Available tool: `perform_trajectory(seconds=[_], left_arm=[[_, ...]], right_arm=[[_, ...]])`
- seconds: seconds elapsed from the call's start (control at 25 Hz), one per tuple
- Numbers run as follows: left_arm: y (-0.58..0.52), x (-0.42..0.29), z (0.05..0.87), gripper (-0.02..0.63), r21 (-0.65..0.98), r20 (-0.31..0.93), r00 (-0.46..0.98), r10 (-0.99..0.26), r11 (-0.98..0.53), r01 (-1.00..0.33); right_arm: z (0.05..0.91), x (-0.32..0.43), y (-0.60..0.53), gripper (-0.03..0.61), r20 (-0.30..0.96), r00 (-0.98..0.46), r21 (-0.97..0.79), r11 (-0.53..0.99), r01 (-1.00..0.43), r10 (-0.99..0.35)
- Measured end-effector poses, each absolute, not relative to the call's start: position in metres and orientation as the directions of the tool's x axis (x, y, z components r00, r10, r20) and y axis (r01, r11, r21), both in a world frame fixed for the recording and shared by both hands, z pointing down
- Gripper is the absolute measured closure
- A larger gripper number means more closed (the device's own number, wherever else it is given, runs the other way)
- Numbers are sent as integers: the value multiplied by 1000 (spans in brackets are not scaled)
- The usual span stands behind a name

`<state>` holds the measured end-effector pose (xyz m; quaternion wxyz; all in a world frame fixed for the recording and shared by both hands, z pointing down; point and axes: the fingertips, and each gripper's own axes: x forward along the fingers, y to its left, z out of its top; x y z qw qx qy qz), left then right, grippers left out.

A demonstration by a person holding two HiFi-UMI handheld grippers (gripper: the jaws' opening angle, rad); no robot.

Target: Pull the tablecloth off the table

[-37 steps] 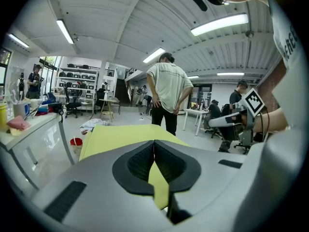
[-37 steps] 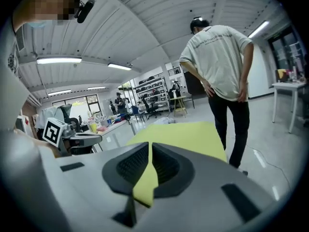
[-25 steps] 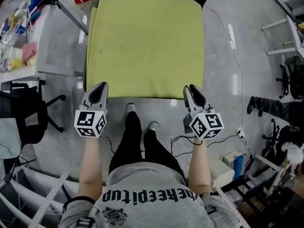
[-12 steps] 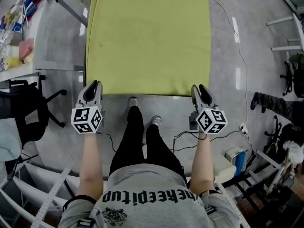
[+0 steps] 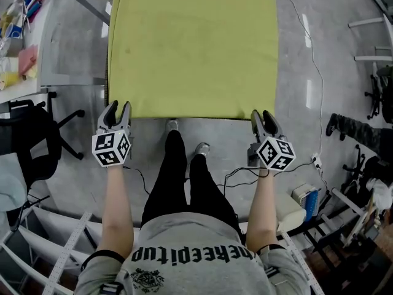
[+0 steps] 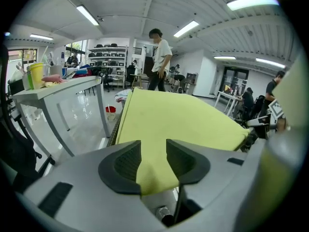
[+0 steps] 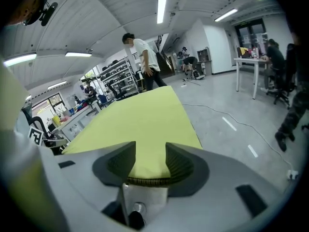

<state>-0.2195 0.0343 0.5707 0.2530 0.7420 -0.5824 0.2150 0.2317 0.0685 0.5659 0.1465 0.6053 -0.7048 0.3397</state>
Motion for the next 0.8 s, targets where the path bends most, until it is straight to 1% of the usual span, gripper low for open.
perform_trajectory(seconds=[0.16, 0.36, 0.56, 0.8], left_arm=[[38, -227, 583, 418, 118, 635, 206, -744, -171, -978], [42, -235, 591, 387, 113, 642, 190, -742, -153, -982], [48, -233, 597, 379, 110, 660, 191, -727, -159, -981], [50, -227, 609, 374, 122, 683, 206, -701, -169, -978]], right_arm=[[576, 243, 73, 374, 642, -190, -281, 3, -960, -743], [588, 260, 80, 365, 667, -130, -236, -42, -971, -733], [596, 275, 85, 338, 682, -82, -206, -84, -975, -727], [605, 274, 83, 333, 702, -75, -186, -81, -979, -709]])
